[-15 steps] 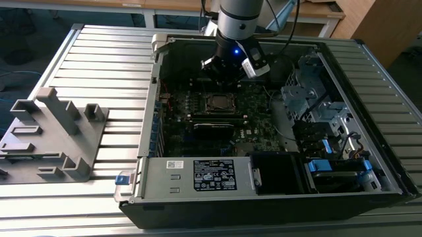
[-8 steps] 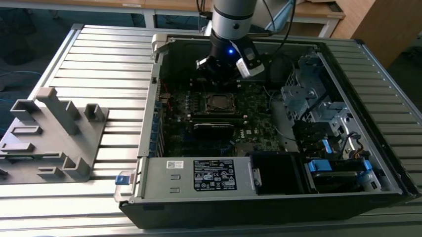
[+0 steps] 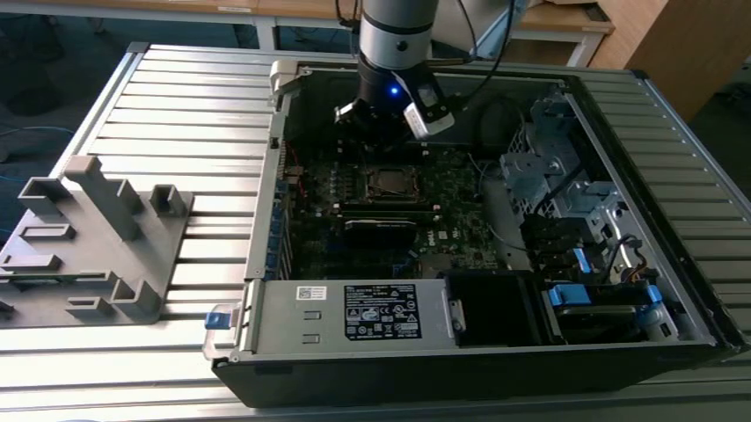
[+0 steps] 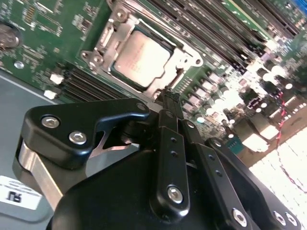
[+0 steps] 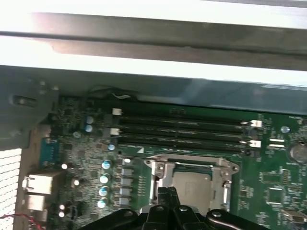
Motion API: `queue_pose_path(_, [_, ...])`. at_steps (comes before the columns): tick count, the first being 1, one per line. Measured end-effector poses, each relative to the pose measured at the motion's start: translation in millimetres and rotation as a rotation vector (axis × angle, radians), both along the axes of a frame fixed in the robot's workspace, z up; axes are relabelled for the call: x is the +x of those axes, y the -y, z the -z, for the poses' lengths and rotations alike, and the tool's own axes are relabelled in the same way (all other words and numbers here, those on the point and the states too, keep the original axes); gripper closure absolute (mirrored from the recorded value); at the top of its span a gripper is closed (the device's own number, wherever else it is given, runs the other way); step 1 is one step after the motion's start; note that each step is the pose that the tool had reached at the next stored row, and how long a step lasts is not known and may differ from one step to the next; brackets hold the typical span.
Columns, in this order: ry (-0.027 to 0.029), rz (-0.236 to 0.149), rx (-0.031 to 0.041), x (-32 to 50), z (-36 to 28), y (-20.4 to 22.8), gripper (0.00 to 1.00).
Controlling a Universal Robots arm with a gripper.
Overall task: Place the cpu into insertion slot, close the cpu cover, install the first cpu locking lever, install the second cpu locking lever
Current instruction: 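Install the first cpu locking lever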
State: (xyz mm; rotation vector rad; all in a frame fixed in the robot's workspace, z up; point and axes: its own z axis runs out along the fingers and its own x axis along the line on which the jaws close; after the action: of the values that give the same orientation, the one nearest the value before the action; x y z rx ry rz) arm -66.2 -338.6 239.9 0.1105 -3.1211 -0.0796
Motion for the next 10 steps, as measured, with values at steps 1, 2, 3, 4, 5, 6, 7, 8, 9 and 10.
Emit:
queue_pose_path(1, [0.0001, 0.0, 0.0, -2.0, 0.0, 0.0, 0.89])
queue_pose_path(2, [0.0006, 0.0, 0.0, -3.4, 0.0, 0.0, 0.89])
queue_pose_path(3, [0.0012, 0.0, -0.0001, -4.2, 0.0, -0.1, 0.89])
queue_pose_path(4, [0.0016, 0.0, -0.0001, -4.6, 0.0, -0.1, 0.89])
queue_pose_path(5, [0.0017, 0.0, 0.0, -4.6, -0.1, 0.0, 0.89])
queue_pose_path(6, [0.0018, 0.0, -0.0001, -4.7, -0.5, 0.1, 0.89])
queue_pose_path(7, [0.0018, 0.0, 0.0004, -4.7, -1.1, 0.0, 0.89])
queue_pose_path(8, [0.002, 0.0, 0.0013, -4.7, -1.9, 0.0, 0.89])
queue_pose_path(9, [0.0021, 0.0, 0.002, -4.8, -3.1, 0.0, 0.89])
queue_pose_path(10, [0.0024, 0.0, 0.0029, -4.8, -4.4, 0.0, 0.89])
